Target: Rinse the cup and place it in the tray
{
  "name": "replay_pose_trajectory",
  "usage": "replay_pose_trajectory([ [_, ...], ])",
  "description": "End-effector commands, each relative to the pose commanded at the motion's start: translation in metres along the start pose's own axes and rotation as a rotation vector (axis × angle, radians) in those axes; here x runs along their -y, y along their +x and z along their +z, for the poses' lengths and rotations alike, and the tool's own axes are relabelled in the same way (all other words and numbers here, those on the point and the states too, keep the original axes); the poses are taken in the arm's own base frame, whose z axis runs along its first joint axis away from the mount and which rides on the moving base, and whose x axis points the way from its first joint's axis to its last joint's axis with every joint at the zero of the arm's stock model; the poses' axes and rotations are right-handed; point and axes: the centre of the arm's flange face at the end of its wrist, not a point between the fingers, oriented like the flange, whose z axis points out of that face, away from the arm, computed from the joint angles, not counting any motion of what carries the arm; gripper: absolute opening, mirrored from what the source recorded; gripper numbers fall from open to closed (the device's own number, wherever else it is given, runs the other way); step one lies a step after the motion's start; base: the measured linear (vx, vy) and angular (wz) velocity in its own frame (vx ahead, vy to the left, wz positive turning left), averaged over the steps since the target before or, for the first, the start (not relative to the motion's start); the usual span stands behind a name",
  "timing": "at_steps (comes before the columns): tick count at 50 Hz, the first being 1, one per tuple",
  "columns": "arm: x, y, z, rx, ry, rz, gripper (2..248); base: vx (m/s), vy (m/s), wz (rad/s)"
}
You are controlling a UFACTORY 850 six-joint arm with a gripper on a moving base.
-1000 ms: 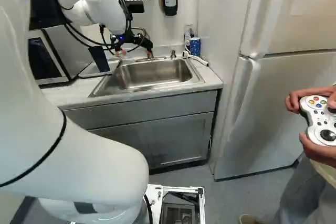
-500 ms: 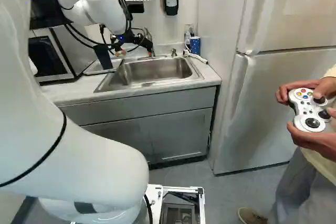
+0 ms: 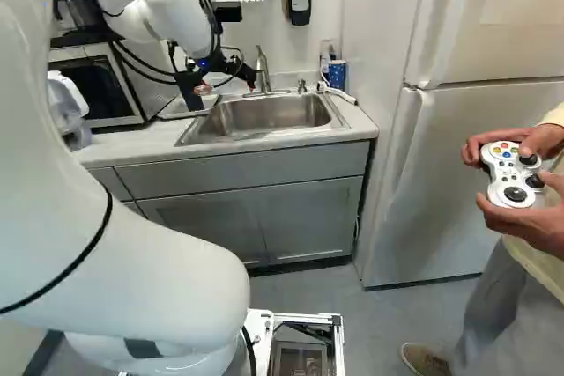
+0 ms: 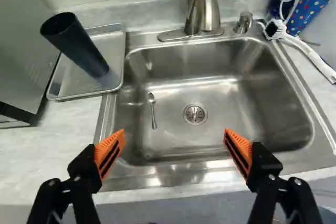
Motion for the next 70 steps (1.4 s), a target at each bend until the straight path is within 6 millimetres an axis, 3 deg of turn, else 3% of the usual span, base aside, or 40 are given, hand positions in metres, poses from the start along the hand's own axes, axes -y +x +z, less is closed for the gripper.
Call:
replay_pose_trajectory([
  [21,0.0000,0.0000,0.0000,0.000,0.000,0.000,247,-0.084,0.029,0.149],
  [70,0.0000,0.0000,0.0000,0.000,0.000,0.000,247,-0.075,0.002,0.015],
])
